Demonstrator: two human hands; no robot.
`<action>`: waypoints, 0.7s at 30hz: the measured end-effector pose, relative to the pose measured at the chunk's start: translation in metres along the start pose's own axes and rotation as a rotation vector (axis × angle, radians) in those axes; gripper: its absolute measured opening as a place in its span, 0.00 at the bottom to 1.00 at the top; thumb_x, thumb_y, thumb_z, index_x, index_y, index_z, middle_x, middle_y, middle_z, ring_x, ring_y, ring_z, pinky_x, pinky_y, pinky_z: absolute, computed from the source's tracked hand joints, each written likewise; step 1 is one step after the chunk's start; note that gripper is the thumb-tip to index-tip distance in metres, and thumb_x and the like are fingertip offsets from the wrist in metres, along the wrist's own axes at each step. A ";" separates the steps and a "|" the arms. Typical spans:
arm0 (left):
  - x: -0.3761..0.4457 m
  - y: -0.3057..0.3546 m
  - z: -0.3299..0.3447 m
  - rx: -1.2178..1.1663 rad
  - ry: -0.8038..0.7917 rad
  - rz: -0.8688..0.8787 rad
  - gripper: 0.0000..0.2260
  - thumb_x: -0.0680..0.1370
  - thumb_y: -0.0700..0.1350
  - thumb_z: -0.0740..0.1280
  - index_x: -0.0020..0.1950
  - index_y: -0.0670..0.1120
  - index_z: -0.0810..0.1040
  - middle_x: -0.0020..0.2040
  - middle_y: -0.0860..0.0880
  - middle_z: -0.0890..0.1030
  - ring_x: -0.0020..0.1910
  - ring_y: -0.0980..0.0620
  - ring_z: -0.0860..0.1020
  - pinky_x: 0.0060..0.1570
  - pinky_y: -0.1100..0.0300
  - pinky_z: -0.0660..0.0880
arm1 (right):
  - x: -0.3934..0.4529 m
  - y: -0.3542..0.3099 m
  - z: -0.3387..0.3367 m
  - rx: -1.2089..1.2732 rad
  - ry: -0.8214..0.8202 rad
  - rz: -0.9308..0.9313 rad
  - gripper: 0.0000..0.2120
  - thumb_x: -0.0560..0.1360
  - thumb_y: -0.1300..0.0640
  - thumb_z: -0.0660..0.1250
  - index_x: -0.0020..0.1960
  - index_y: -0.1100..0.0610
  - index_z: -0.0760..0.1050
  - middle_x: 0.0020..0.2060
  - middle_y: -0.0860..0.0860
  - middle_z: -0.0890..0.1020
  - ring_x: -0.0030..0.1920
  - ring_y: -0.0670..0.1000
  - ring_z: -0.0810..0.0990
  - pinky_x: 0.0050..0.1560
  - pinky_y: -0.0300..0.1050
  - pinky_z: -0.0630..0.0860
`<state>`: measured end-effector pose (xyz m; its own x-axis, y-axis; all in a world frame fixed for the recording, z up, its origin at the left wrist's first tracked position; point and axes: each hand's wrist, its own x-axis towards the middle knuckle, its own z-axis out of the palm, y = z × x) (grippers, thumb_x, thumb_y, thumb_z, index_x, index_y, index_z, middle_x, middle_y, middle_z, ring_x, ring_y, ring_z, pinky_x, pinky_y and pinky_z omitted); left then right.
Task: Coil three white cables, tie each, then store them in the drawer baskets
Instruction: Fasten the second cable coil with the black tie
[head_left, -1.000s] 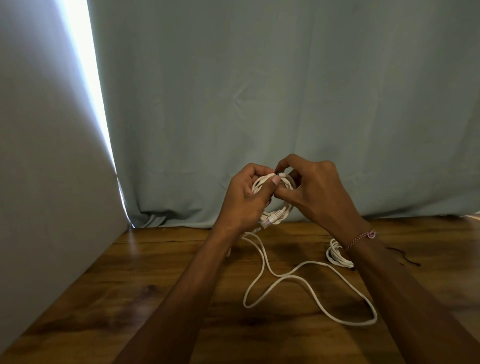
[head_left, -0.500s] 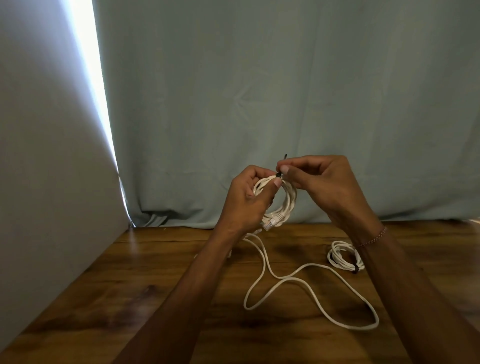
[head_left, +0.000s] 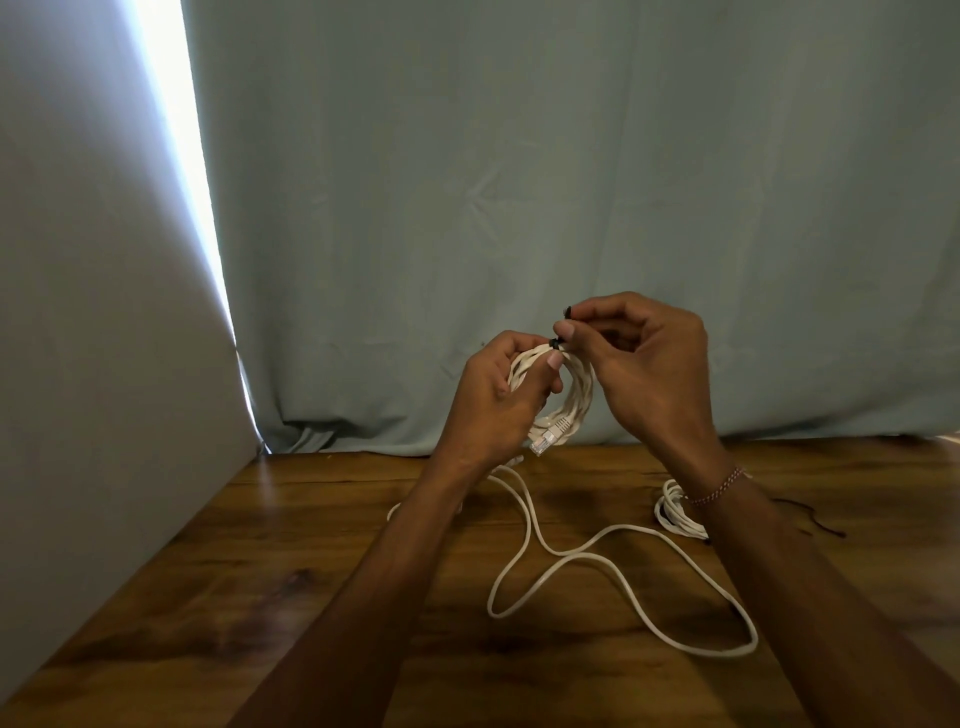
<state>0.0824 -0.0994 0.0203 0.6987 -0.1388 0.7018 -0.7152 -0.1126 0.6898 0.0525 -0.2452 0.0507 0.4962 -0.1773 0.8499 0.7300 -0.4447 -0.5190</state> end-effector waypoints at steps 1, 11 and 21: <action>0.000 0.000 -0.001 -0.011 -0.010 0.002 0.08 0.82 0.46 0.67 0.57 0.43 0.79 0.40 0.50 0.83 0.37 0.54 0.80 0.39 0.59 0.78 | 0.000 0.000 0.000 -0.014 0.006 -0.027 0.07 0.74 0.58 0.76 0.51 0.53 0.84 0.42 0.40 0.84 0.43 0.39 0.85 0.45 0.33 0.81; 0.002 0.007 -0.017 -0.236 -0.223 -0.017 0.11 0.85 0.40 0.61 0.57 0.33 0.78 0.40 0.43 0.76 0.35 0.53 0.72 0.38 0.59 0.74 | 0.003 -0.004 -0.014 -0.231 -0.025 -0.411 0.06 0.76 0.60 0.74 0.52 0.60 0.85 0.43 0.49 0.86 0.41 0.42 0.84 0.48 0.32 0.81; 0.003 0.006 -0.027 -0.326 -0.311 -0.036 0.12 0.84 0.41 0.61 0.58 0.31 0.77 0.40 0.44 0.75 0.36 0.52 0.71 0.39 0.59 0.73 | 0.005 -0.009 -0.013 -0.194 -0.109 -0.481 0.07 0.77 0.62 0.73 0.54 0.61 0.85 0.46 0.49 0.86 0.44 0.43 0.85 0.49 0.34 0.81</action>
<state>0.0805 -0.0739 0.0318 0.6492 -0.4353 0.6237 -0.6128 0.1864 0.7679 0.0428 -0.2533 0.0604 0.1804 0.1741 0.9681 0.7917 -0.6097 -0.0379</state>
